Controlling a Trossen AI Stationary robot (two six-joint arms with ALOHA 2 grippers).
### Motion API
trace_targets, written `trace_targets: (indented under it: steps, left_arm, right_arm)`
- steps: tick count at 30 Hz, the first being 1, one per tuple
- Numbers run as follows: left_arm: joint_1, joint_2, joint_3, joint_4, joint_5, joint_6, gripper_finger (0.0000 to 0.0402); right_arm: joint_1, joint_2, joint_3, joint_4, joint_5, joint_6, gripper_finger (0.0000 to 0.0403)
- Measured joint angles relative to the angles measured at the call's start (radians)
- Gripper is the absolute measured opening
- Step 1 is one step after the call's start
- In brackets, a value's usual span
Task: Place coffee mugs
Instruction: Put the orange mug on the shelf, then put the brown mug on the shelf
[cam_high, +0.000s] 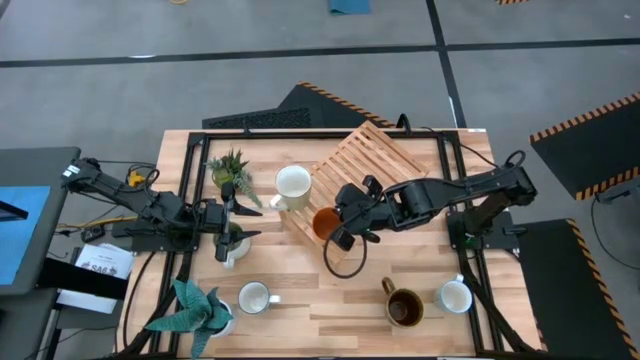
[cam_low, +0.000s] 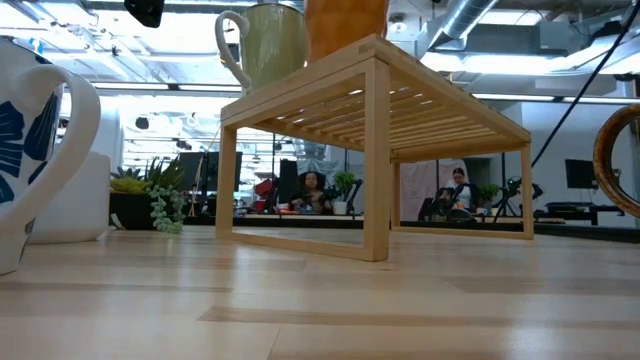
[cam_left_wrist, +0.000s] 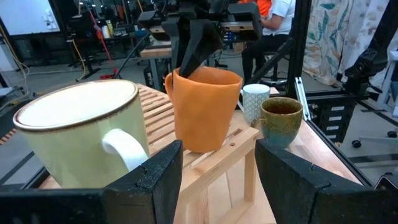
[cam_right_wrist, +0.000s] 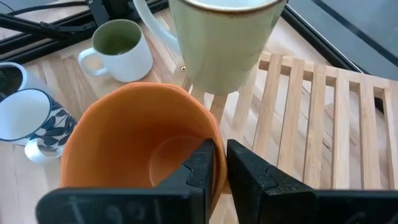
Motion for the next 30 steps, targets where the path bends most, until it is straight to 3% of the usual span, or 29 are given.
trace_targets:
  steps: [15,22,30]
  left_arm:
    - [0.0,0.0,0.0,-0.001,0.0,-0.002,0.0187]
    - [0.0,0.0,0.0,-0.008,0.0,-0.002,0.0187]
    - [0.0,0.0,0.0,-0.016,0.0,-0.002,0.0187]
  right_arm:
    - [-0.028,-0.01,0.0,0.02,0.008,-0.003,0.009]
    - [-0.049,-0.075,0.011,0.011,0.012,-0.034,0.0162]
    - [-0.012,-0.159,0.01,-0.201,0.013,-0.006,0.024]
